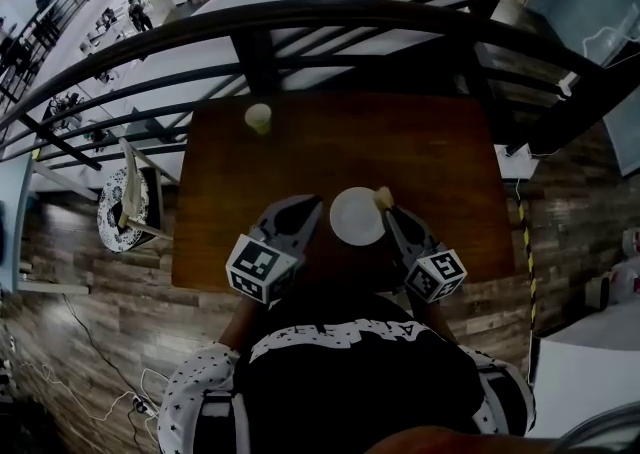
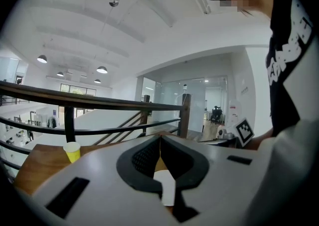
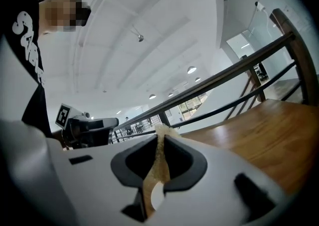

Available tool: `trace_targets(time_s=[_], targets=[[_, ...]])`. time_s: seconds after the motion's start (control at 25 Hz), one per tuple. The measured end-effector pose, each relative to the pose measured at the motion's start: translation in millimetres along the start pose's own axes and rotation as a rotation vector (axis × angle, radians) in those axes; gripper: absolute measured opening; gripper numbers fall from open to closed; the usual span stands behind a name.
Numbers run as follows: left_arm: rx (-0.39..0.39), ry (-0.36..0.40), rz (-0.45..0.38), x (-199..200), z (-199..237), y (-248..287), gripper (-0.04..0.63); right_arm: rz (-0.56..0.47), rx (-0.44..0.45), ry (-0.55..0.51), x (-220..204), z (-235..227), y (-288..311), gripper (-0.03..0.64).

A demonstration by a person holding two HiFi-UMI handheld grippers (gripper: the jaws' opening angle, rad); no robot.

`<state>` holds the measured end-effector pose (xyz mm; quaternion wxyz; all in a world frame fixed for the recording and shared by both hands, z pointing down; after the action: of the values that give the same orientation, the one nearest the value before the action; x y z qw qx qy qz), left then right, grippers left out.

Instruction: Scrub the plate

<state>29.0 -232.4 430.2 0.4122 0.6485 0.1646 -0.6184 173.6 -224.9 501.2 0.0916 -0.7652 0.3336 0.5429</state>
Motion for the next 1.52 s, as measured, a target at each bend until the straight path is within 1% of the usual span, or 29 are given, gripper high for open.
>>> trace_targets(time_s=[0.16,0.36,0.48,0.68,0.88,1.12,1.32,1.52], targets=[[0.030,-0.025,0.006,-6,10,-8,0.014,0.018,0.003,0.024,-5,-7,15,0.049],[0.080,-0.047,0.017,-13,25,-13,0.014,0.057,0.003,0.011,-13,-16,28,0.049],[0.073,-0.039,0.010,-9,28,-9,0.014,0.097,-0.005,0.004,-22,-22,34,0.049],[0.045,-0.021,0.016,-6,26,-1,0.014,0.135,-0.024,-0.025,-30,-33,43,0.049],[0.046,-0.021,0.018,-5,28,-1,0.014,0.189,-0.056,-0.073,-43,-44,46,0.049],[0.070,-0.036,0.024,-7,36,-4,0.014,0.251,-0.061,-0.115,-57,-54,54,0.049],[0.061,-0.039,0.022,-8,35,-3,0.014,0.313,-0.075,-0.135,-73,-60,54,0.049],[0.067,-0.039,0.024,-9,35,-4,0.014,0.334,-0.062,-0.124,-79,-62,55,0.049]])
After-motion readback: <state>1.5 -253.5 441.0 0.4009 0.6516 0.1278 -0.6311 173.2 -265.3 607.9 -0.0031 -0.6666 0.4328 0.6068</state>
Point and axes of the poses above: the fingertips, and each gripper's own axes: y forward along the fingers, z to its left, x out of its top, the point moved 1 cm from there along -y, backward along the fingers, and after that the axes turned 8 degrees about z, right-handed, at the moved point
